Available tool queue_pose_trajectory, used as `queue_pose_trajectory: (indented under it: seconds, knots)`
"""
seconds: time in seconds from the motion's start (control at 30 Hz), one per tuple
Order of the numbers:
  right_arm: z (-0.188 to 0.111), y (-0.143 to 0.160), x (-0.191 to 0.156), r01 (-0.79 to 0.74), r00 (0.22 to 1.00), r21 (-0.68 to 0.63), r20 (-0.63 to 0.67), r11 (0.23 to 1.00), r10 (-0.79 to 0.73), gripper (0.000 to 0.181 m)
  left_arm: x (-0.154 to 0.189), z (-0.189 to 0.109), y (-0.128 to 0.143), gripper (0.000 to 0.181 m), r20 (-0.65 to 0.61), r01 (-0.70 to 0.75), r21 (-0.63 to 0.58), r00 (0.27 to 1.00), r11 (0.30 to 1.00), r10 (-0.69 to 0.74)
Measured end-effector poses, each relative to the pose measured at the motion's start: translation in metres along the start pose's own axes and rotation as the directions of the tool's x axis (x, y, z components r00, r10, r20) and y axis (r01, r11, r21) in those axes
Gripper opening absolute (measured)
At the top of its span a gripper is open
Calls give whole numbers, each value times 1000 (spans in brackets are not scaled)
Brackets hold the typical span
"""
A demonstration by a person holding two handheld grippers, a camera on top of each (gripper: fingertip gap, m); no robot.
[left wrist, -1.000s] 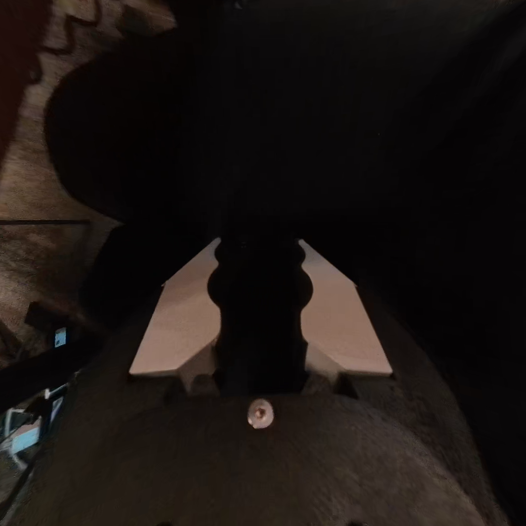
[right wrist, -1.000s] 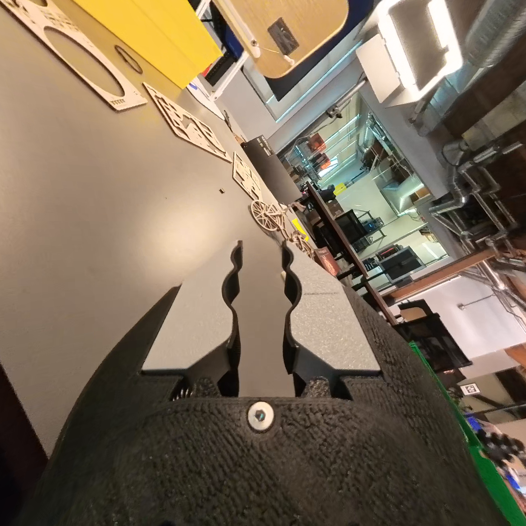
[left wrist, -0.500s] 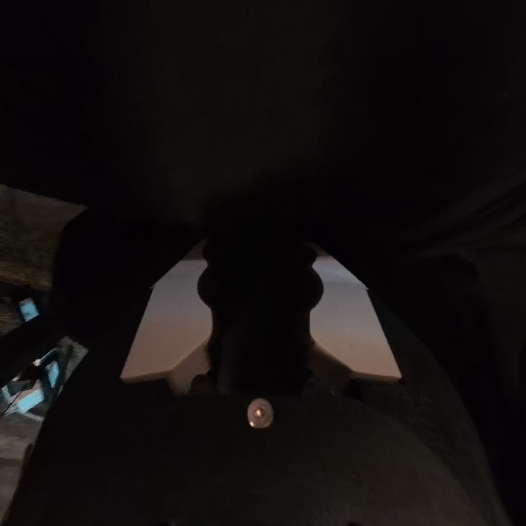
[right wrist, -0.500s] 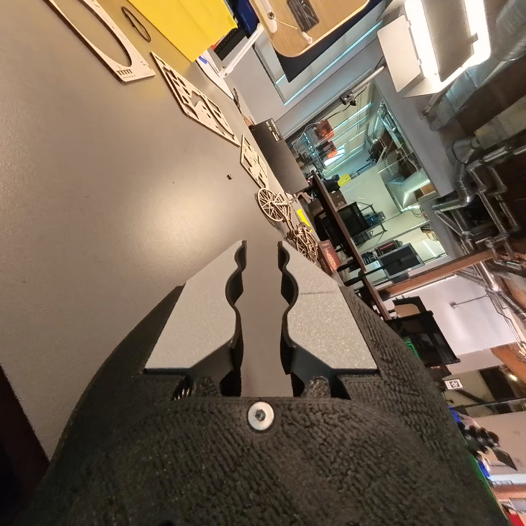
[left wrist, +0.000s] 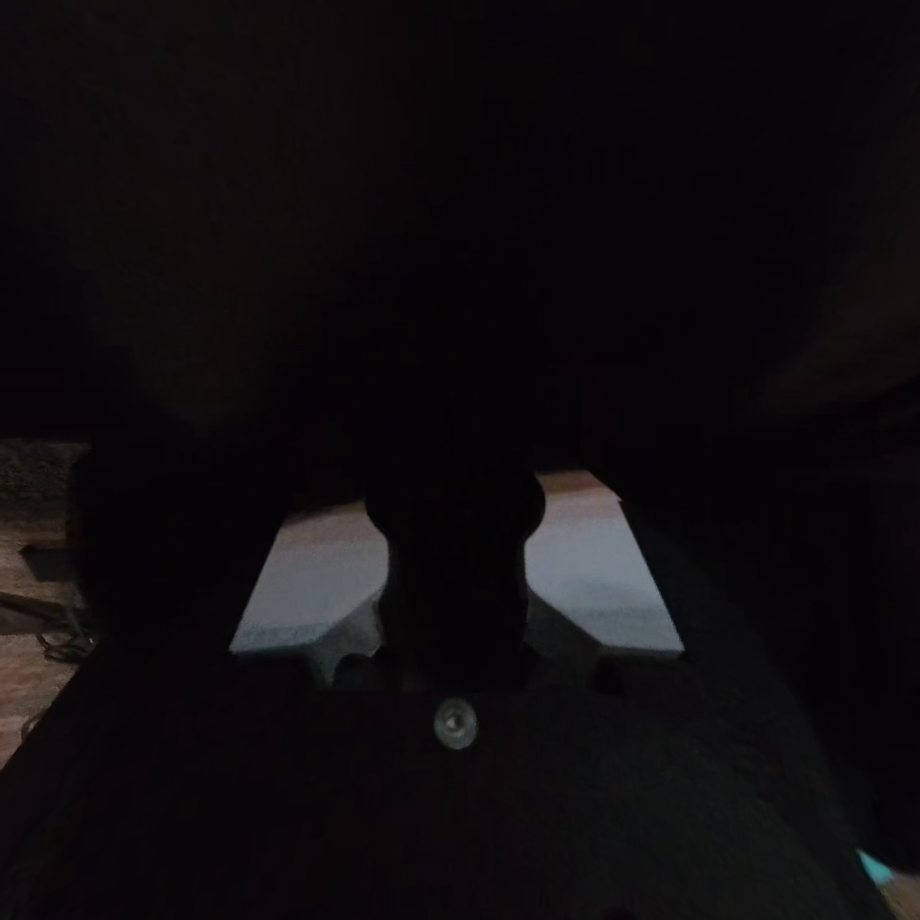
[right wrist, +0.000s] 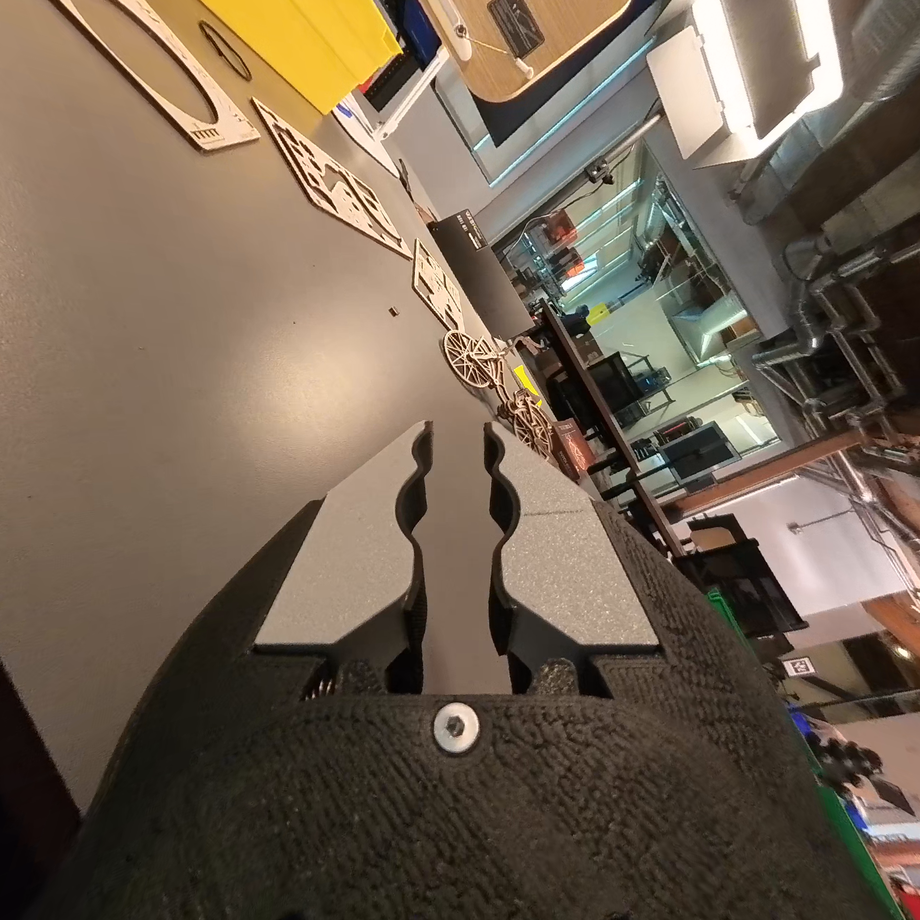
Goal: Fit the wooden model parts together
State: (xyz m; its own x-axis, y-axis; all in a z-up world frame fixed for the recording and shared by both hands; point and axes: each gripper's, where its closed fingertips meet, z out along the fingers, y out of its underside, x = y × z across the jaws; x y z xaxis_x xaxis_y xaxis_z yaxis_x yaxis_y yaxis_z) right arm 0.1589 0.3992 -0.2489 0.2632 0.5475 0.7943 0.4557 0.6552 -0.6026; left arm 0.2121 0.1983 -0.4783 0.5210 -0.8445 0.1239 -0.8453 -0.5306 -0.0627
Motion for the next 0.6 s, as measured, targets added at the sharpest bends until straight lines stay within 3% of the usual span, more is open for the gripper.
queue_pose_trajectory:
  seconds: [0.03, 0.07, 0.1, 0.13, 0.33, 0.6]
  knots:
    - [0, 0, 1, -3, 1000, 4, -3, 1000, 3, 19, 0, -3, -2, 43, 22, 2, 50, 1000, 999, -3]
    - [-1, -1, 1, -7, 1000, 8, -6, 1000, 7, 19, 0, -7, -2, 42, 36, 10, 93, 999, 996, -14]
    - [-1, -1, 2, -10, 1000, 11, -9, 1000, 10, 19, 3, -12, -4, 15, 28, 20, 149, 999, 989, -24]
    - [-1, -1, 2, -12, 1000, 13, -11, 1000, 12, 19, 4, -21, -7, 7, 37, 37, 222, 998, 974, -47]
    - [-1, -2, 2, -8, 1000, 17, -9, 1000, 8, 19, 8, -44, 13, 0, 39, 107, 372, 991, 922, -131]
    - [0, -1, 0, 4, 1000, 11, -5, 1000, -4, 19, 15, -48, 12, 0, 6, 189, 429, 977, 883, -212]
